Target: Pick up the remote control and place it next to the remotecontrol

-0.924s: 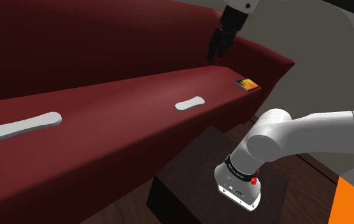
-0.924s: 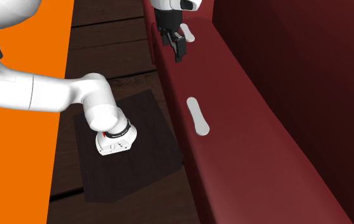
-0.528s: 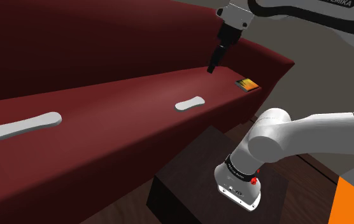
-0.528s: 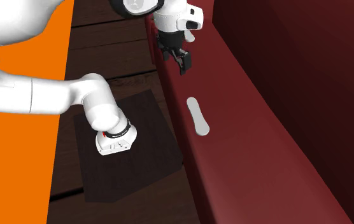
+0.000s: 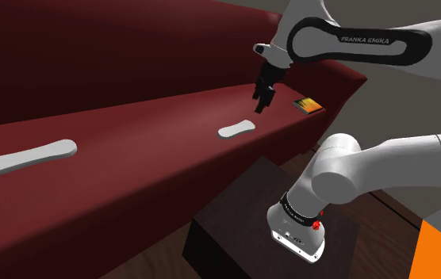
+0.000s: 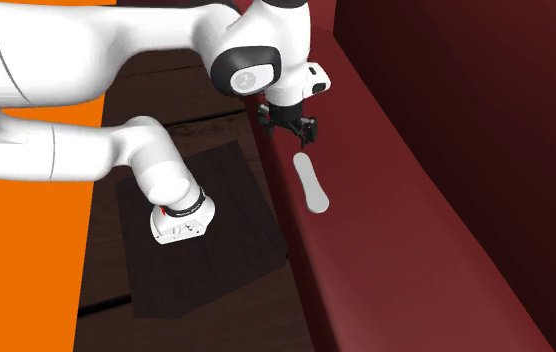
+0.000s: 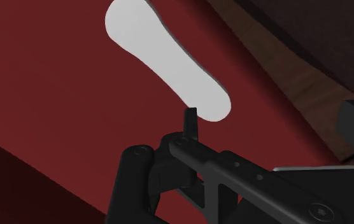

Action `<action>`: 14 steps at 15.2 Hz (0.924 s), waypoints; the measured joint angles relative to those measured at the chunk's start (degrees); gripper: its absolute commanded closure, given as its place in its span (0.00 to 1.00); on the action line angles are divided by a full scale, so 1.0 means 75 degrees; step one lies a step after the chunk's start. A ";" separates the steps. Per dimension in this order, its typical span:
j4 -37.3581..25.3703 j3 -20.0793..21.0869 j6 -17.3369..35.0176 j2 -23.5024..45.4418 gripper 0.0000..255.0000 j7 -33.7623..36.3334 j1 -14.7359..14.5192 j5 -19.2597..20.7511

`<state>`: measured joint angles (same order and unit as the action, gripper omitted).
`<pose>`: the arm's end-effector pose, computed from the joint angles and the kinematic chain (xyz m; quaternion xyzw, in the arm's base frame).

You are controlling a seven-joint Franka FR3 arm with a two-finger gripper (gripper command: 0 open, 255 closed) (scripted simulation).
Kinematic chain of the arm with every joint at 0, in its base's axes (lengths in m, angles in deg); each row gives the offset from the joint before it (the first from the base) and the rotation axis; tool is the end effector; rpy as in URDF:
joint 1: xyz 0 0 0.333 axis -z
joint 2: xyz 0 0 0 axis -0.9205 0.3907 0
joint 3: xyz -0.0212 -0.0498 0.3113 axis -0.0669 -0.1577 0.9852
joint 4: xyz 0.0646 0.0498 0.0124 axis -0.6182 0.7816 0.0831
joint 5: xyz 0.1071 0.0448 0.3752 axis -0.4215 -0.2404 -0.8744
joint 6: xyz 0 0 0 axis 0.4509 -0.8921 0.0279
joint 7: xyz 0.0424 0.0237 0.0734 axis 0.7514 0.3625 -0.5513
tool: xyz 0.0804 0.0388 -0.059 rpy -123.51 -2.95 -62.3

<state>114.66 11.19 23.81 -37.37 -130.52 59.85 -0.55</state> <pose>0.3112 -0.0777 0.4772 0.9379 0.3453 0.0320 0.0048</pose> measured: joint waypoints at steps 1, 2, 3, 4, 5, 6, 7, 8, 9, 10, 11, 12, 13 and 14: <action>0.0143 -0.0233 0.0262 0.0089 0.00 -0.0434 -0.0046 0.0182; 0.0225 -0.0445 0.0547 0.0267 0.00 -0.0850 -0.0139 0.0334; 0.0311 -0.0666 0.0858 0.0468 0.00 -0.1258 -0.0229 0.0485; 0.0492 -0.0869 0.1131 0.0532 0.00 -0.1665 -0.0276 0.0654; 0.0521 -0.1121 0.1447 0.0784 0.00 -0.2093 -0.0377 0.0801; 0.0498 -0.1385 0.1770 0.1090 0.00 -0.2535 -0.0500 0.0929; 0.0527 -0.1593 0.2082 0.1342 0.00 -0.2931 -0.0634 0.1033; 0.0582 -0.1790 0.2415 0.1595 0.00 -0.3302 -0.0779 0.1123; 0.0571 -0.2058 0.2741 0.1888 0.00 -0.3742 -0.0911 0.1211; 0.0631 -0.2291 0.3076 0.2130 0.00 -0.4167 -0.1040 0.1299; 0.0611 -0.2544 0.3394 0.2429 0.00 -0.4608 -0.1211 0.1334; 0.0576 -0.2685 0.3570 0.2613 0.00 -0.4875 -0.1319 0.1342; 0.0585 -0.2801 0.3776 0.2798 0.00 -0.5024 -0.1399 0.1338; 0.0604 -0.2887 0.3947 0.2943 0.00 -0.5112 -0.1453 0.1329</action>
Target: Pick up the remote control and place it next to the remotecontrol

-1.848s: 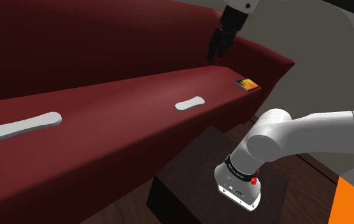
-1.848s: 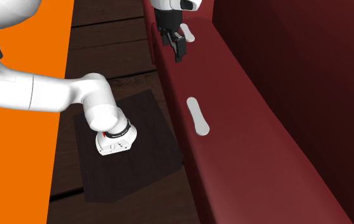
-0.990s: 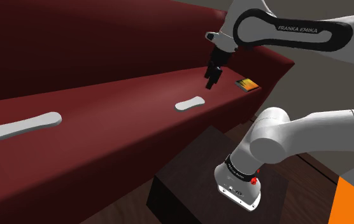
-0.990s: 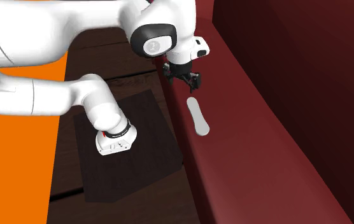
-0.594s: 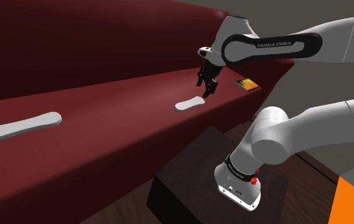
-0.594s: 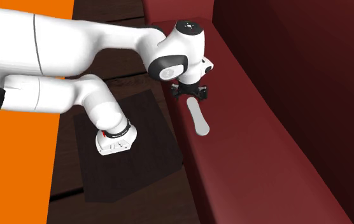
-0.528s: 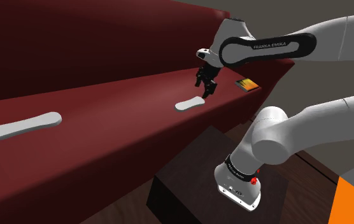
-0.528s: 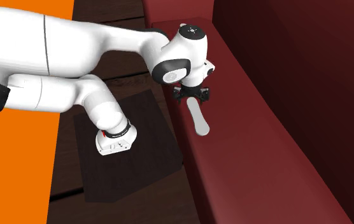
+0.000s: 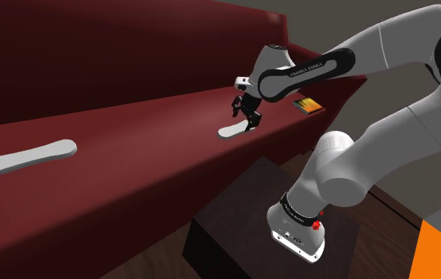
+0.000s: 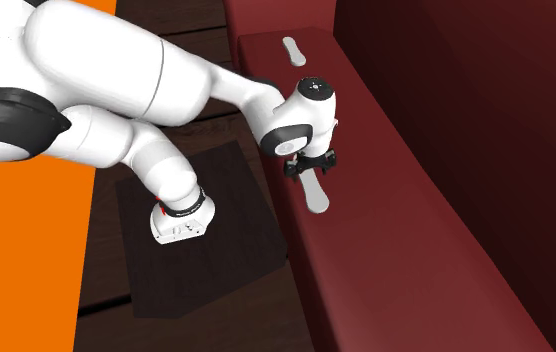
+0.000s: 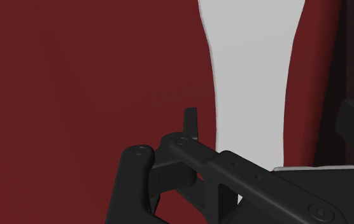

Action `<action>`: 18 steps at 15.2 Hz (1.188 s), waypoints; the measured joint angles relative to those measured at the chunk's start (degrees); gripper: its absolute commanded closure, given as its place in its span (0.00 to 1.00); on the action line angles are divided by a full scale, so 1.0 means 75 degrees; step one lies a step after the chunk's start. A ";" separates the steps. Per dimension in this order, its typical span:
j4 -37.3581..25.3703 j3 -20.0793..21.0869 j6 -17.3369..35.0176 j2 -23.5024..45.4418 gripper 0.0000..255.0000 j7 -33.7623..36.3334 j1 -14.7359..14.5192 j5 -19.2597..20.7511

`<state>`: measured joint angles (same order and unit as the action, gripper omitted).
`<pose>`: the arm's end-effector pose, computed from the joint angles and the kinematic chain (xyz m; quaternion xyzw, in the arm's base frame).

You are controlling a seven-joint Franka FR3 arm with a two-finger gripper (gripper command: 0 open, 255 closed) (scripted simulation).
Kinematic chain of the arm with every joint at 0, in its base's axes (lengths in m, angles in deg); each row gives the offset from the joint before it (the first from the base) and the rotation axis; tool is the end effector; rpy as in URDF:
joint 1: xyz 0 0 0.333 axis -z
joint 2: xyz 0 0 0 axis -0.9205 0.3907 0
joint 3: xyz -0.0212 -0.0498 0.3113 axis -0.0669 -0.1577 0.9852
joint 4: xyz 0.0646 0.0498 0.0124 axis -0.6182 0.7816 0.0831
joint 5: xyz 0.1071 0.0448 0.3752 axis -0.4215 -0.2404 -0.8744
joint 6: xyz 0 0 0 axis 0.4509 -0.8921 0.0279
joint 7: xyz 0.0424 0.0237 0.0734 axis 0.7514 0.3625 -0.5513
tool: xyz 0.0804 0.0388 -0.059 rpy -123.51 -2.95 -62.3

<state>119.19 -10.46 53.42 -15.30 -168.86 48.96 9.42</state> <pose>0.3655 -0.1250 0.3326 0.7765 0.6289 0.0284 0.0281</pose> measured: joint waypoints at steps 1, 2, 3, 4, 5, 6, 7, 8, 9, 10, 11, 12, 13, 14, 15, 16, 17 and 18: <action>0.0011 -0.0062 0.0154 0.0141 0.00 -0.0044 -0.0062 -0.0030; 0.0052 -0.0124 0.0312 0.0259 0.00 -0.0082 -0.0098 -0.0042; 0.0057 -0.0201 0.0464 0.0404 0.00 -0.0135 -0.0152 -0.0082; 0.0097 -0.0247 0.0605 0.0509 0.00 -0.0151 -0.0187 -0.0103; 0.0132 -0.0335 0.0830 0.0712 0.00 -0.0195 -0.0276 -0.0174; 0.0148 -0.0380 0.0938 0.0803 0.00 -0.0224 -0.0309 -0.0203; 0.0157 -0.0399 0.0973 0.0826 0.00 -0.0239 -0.0310 -0.0205; 0.0158 -0.0416 0.1005 0.0854 0.00 -0.0253 -0.0320 -0.0216; 0.0160 -0.0420 0.1016 0.0862 0.00 -0.0256 -0.0322 -0.0219; 0.0159 -0.0424 0.1024 0.0871 0.00 -0.0260 -0.0326 -0.0223; 0.0159 -0.0426 0.1028 0.0874 0.00 -0.0261 -0.0327 -0.0224; 0.0159 -0.0427 0.1030 0.0875 0.00 -0.0262 -0.0328 -0.0225; 0.0159 -0.0427 0.1030 0.0875 1.00 -0.0262 -0.0328 -0.0225; 0.0157 -0.0427 0.1032 0.0874 1.00 -0.0262 -0.0328 -0.0225; 0.0159 -0.0427 0.1030 0.0875 1.00 -0.0262 -0.0328 -0.0225; 0.0159 -0.0427 0.1029 0.0875 1.00 -0.0262 -0.0328 -0.0225; 0.0160 -0.0427 0.1028 0.0875 1.00 -0.0262 -0.0328 -0.0225; 0.0160 -0.0427 0.1028 0.0875 1.00 -0.0263 -0.0328 -0.0225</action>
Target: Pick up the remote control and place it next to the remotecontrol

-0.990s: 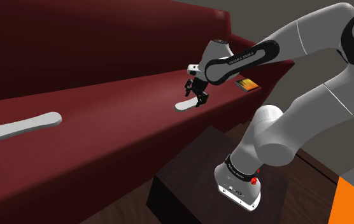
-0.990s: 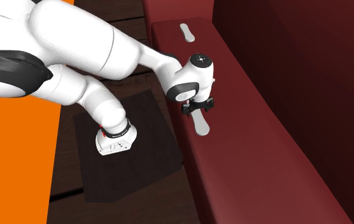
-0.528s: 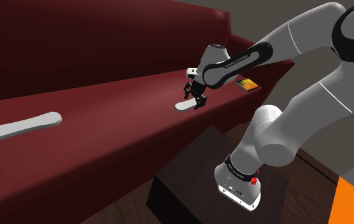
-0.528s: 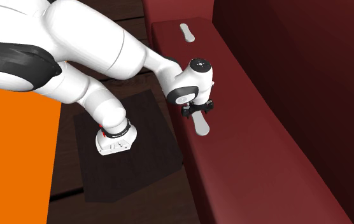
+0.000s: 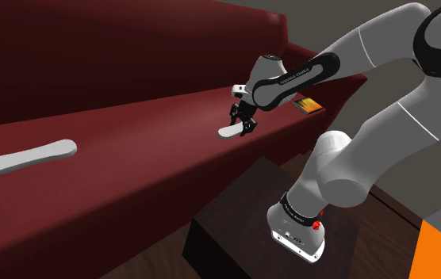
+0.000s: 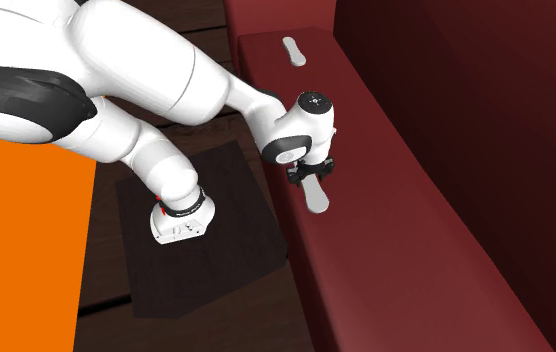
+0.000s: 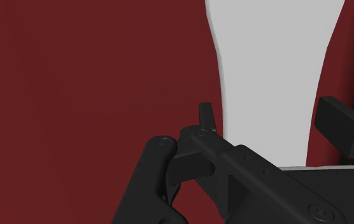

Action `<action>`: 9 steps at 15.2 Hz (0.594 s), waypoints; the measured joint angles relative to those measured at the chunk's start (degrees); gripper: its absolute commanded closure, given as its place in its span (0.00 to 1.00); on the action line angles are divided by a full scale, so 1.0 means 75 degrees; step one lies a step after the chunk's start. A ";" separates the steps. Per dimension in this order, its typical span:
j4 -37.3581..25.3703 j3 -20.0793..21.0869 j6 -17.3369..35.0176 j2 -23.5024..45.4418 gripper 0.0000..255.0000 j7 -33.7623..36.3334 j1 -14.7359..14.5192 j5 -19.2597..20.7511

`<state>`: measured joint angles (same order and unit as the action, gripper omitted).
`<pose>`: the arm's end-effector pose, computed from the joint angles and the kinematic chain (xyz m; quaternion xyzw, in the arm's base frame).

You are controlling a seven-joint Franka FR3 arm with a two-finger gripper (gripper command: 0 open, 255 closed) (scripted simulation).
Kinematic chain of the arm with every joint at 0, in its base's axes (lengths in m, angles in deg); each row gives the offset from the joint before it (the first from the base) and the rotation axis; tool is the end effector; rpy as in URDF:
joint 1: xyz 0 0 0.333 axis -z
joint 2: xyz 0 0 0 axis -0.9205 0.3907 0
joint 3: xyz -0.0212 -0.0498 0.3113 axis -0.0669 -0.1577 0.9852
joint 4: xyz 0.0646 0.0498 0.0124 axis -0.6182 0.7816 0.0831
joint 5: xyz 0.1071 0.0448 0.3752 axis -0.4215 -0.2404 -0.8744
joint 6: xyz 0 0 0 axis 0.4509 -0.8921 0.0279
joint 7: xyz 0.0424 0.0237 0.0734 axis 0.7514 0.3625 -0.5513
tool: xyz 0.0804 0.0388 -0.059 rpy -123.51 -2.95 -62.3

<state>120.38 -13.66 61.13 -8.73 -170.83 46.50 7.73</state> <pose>0.3696 -0.1252 0.2974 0.7736 0.6323 0.0284 0.0291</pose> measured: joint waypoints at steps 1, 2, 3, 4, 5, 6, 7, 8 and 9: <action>0.0000 0.0000 0.0000 0.0001 1.00 0.0000 0.0000 0.0000; 0.0001 0.0000 0.0001 0.0000 1.00 0.0000 0.0000 0.0000; 0.0001 0.0000 0.0001 0.0000 1.00 0.0000 0.0000 0.0000; 0.0001 0.0000 0.0001 0.0000 1.00 0.0000 0.0000 0.0000; 0.0001 -0.0001 0.0002 0.0001 1.00 0.0000 0.0000 0.0000; -0.0015 0.0029 -0.0076 -0.0065 1.00 0.0016 0.0026 0.0024; -0.0038 0.0081 -0.0195 -0.0165 1.00 0.0052 0.0060 0.0057; -0.0049 0.0153 -0.0332 -0.0295 1.00 0.0105 0.0106 0.0104; -0.0098 0.0176 -0.0456 -0.0374 1.00 0.0098 0.0132 0.0115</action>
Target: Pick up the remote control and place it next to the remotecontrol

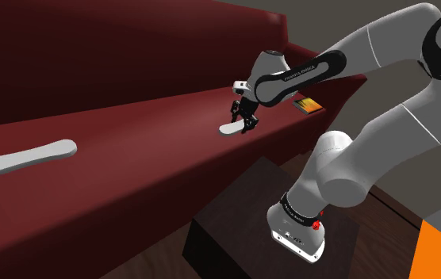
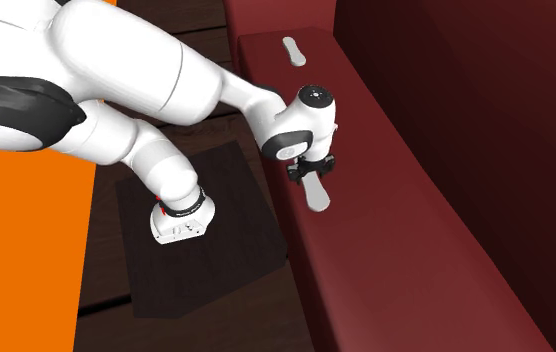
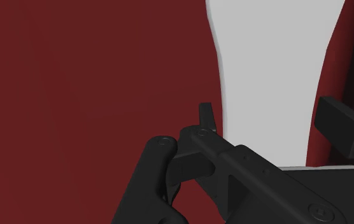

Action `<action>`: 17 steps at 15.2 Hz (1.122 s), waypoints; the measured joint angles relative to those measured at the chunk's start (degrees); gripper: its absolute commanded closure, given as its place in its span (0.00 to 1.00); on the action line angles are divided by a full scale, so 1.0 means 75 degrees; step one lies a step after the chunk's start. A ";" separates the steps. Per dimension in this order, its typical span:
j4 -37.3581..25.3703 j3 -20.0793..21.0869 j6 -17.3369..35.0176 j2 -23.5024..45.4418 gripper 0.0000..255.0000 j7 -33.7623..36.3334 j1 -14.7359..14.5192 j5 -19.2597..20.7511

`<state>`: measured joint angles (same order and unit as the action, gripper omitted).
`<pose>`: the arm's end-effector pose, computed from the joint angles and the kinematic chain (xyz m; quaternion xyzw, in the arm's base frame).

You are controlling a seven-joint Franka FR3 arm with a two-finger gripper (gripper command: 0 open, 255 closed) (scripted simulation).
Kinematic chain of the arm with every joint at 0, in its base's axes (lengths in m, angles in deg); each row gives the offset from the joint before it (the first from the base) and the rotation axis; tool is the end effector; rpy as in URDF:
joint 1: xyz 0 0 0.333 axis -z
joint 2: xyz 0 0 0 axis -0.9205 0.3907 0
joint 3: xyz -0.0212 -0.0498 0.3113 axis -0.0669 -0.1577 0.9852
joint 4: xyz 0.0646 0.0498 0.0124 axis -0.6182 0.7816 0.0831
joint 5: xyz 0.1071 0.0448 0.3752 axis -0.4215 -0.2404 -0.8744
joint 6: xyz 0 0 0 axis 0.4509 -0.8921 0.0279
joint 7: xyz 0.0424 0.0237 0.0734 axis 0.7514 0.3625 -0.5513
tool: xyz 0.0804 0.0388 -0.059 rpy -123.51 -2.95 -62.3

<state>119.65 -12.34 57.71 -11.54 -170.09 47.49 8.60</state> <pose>0.3695 -0.1254 0.3134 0.7736 0.6324 0.0285 0.0292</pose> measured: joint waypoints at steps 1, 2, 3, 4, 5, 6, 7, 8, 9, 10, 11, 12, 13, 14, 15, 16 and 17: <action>-0.0038 0.0057 -0.0153 -0.0120 1.00 0.0025 0.0038 0.0027; -0.0084 0.0108 -0.0297 -0.0222 1.00 0.0043 0.0063 0.0040; -0.0119 0.0166 -0.0436 -0.0328 1.00 0.0071 0.0090 0.0055; -0.0173 0.0213 -0.0590 -0.0431 1.00 0.0079 0.0116 0.0063; -0.0209 0.0268 -0.0717 -0.0523 1.00 0.0105 0.0135 0.0069; -0.0243 0.0329 -0.0868 -0.0641 1.00 0.0127 0.0166 0.0083; -0.0297 0.0380 -0.1024 -0.0745 1.00 0.0135 0.0189 0.0086; -0.0340 0.0432 -0.1153 -0.0831 1.00 0.0152 0.0203 0.0083; -0.0388 0.0467 -0.1277 -0.0908 1.00 0.0151 0.0221 0.0083; -0.0461 0.0506 -0.1383 -0.0943 1.00 0.0162 0.0205 0.0054; -0.0496 0.0560 -0.1513 -0.1037 1.00 0.0179 0.0224 0.0054; -0.0552 0.0602 -0.1641 -0.1109 1.00 0.0183 0.0234 0.0046; -0.0606 0.0654 -0.1780 -0.1195 1.00 0.0194 0.0246 0.0037; -0.0656 0.0683 -0.1896 -0.1262 1.00 0.0184 0.0262 0.0033; -0.0689 0.0766 -0.1959 -0.1281 1.00 0.0263 0.0219 -0.0009; -0.0674 0.0899 -0.1971 -0.1284 1.00 0.0421 0.0146 -0.0064; -0.0685 0.1020 -0.1940 -0.1215 1.00 0.0588 0.0036 -0.0145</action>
<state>114.51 -4.69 43.15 -20.65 -165.68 47.76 7.51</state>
